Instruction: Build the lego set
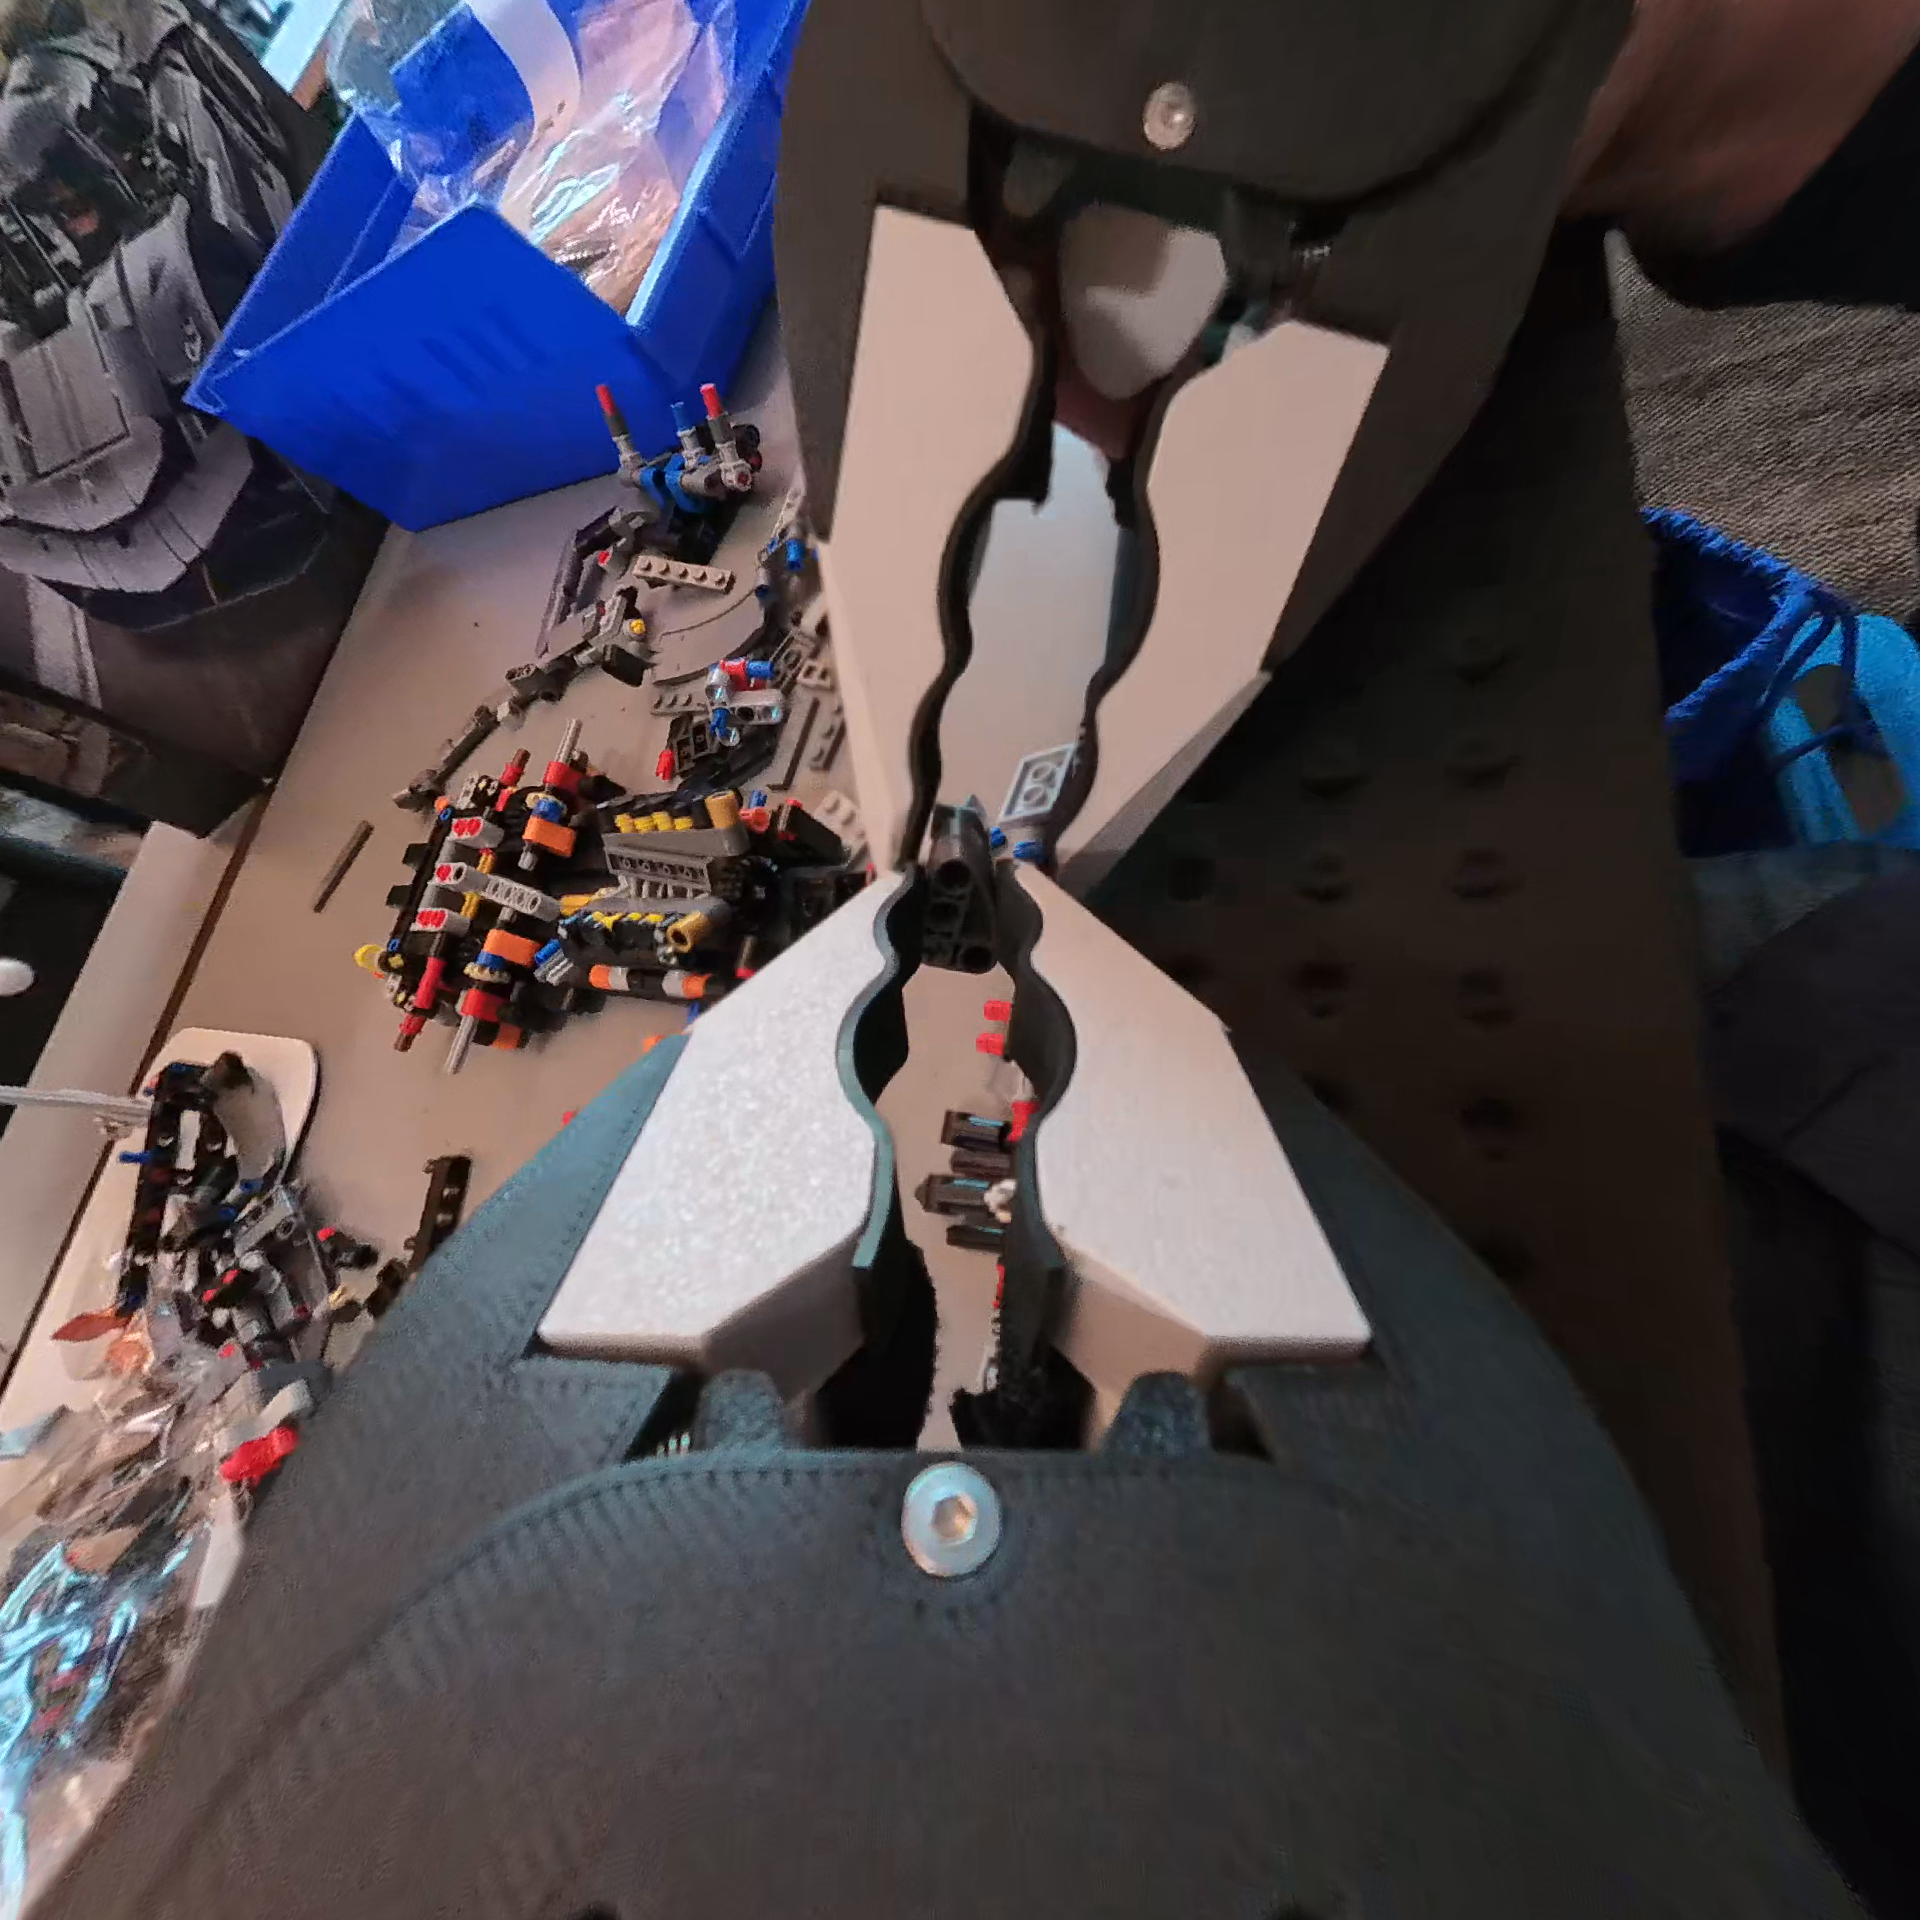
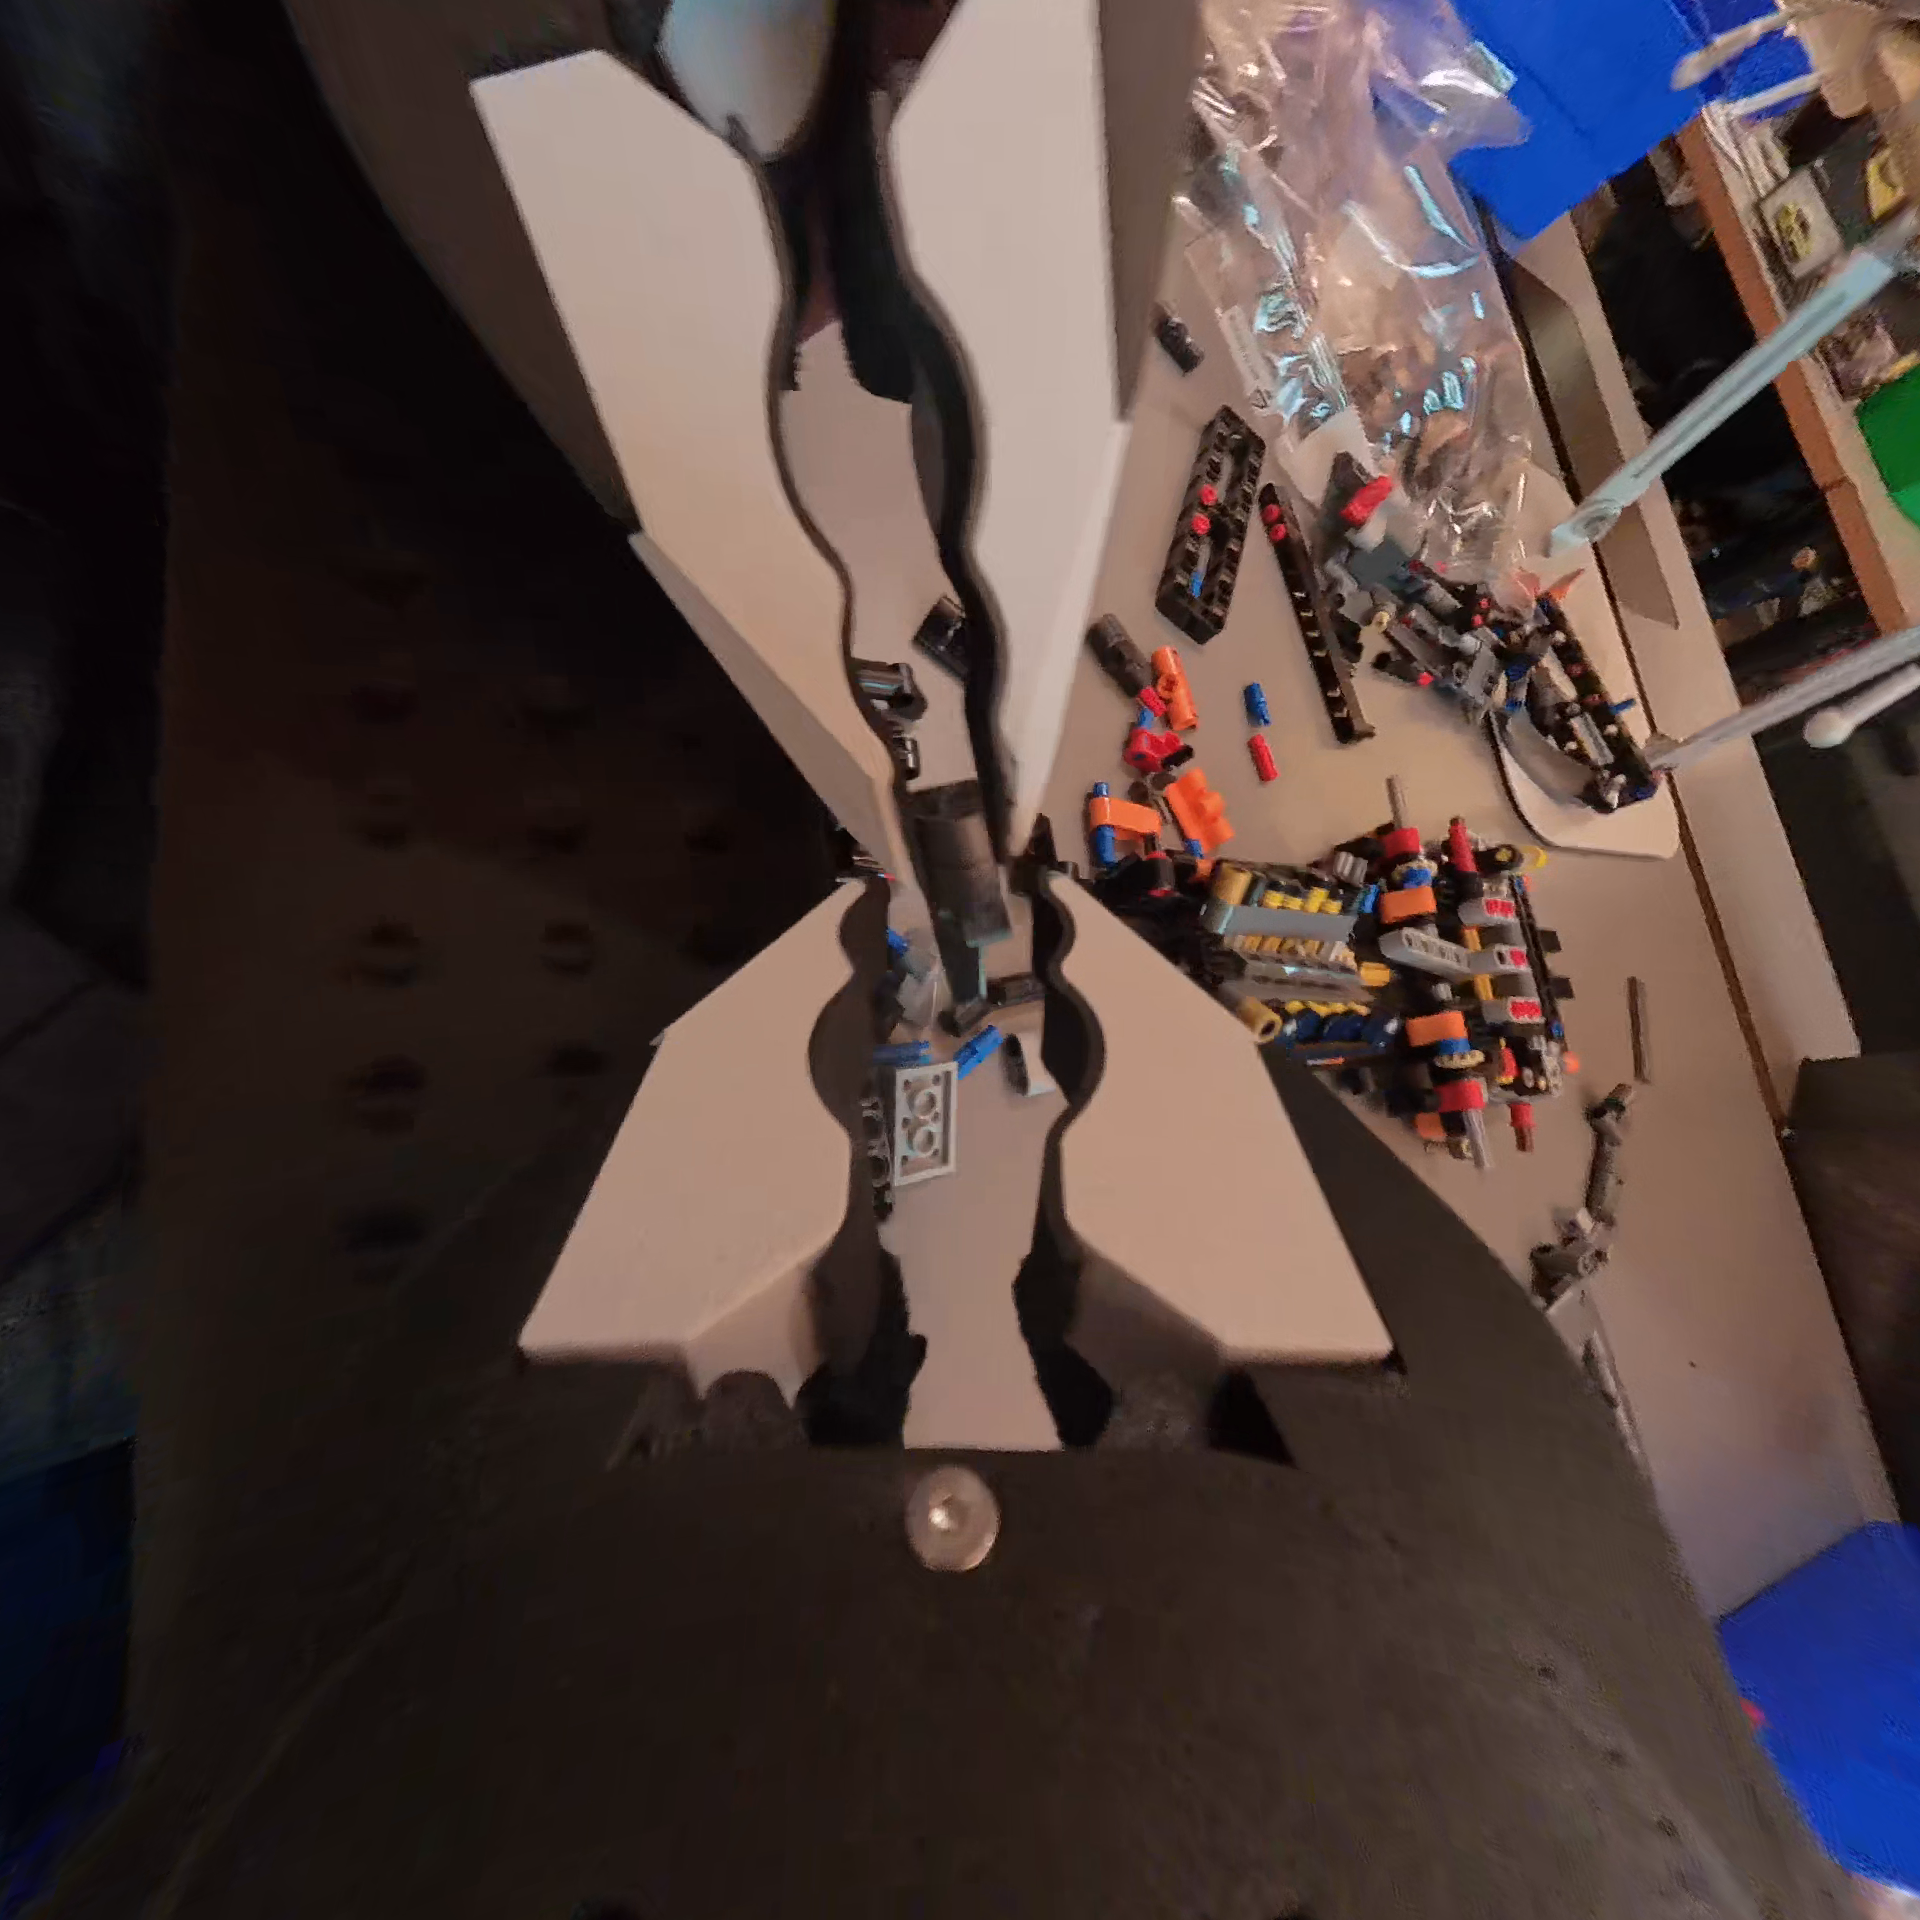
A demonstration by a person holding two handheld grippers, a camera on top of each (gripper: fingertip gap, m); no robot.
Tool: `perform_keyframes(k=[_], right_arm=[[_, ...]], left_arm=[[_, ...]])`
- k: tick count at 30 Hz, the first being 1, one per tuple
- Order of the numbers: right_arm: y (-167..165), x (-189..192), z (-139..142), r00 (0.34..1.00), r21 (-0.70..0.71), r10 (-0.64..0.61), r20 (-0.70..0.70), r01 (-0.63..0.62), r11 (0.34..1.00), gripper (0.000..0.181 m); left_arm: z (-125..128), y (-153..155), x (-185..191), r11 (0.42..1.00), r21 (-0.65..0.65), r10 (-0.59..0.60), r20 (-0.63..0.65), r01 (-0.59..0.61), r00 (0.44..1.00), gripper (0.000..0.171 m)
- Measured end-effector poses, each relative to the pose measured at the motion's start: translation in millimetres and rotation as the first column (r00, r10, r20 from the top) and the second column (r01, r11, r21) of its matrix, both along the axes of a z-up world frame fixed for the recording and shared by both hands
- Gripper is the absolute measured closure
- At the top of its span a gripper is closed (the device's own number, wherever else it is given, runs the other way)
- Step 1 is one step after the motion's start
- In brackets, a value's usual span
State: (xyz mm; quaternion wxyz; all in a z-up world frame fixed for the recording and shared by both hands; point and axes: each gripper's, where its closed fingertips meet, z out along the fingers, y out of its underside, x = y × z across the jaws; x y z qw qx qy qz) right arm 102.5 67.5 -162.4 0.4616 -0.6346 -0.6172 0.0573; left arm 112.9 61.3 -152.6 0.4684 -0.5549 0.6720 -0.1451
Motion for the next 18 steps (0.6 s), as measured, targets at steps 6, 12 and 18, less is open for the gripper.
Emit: perform_keyframes(k=[6, 12, 18], right_arm=[[0.7, 0.7, -8.4, 0.999, -0.027, -0.01, 0.04, 0.011, 1.0, 0.168], [-3.8, 1.3, -7.5, 1.0, -0.051, 0.003, 0.02, -0.002, 0.999, 0.171], [-6.7, -1.6, -8.0, 1.0, -0.039, 0.018, 0.014, -0.018, 0.999, 0.171]], left_arm=[[-5.8, 0.7, -2.0, 1.0, 0.016, 0.0, -0.06, 0.001, 0.998, 0.16], [-4.4, -6.0, -3.9, 0.999, 0.002, -0.045, -0.046, 0.045, 0.998, 0.16], [-3.9, -8.7, -8.3, 0.996, -0.081, -0.042, -0.038, 0.039, 0.998, 0.16]])
